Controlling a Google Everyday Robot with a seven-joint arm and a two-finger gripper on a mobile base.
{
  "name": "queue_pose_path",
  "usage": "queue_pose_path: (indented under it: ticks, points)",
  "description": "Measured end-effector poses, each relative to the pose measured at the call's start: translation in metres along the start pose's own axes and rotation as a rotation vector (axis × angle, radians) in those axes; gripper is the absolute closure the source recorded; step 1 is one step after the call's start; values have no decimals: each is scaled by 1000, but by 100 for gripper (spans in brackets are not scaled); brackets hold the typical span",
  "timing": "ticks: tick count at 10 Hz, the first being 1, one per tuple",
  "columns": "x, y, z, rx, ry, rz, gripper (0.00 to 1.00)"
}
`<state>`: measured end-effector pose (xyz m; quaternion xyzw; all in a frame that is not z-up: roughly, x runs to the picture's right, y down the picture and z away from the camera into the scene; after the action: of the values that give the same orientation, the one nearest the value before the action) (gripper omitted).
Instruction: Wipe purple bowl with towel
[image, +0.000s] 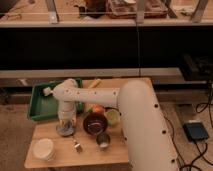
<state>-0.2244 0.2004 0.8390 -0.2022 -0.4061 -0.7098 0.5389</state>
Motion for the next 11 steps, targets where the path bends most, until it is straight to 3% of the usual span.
queue_pose_path:
  ticks: [3, 4, 8, 9, 11]
  points:
    - [1, 3, -10, -1, 25, 36, 58]
    - [3, 5, -22, 11, 38, 57, 59]
    - [3, 35, -107, 162, 120, 184, 95]
    - [0, 54, -128, 191, 157, 223, 100]
    - [-9, 91, -147, 220, 191, 304, 100]
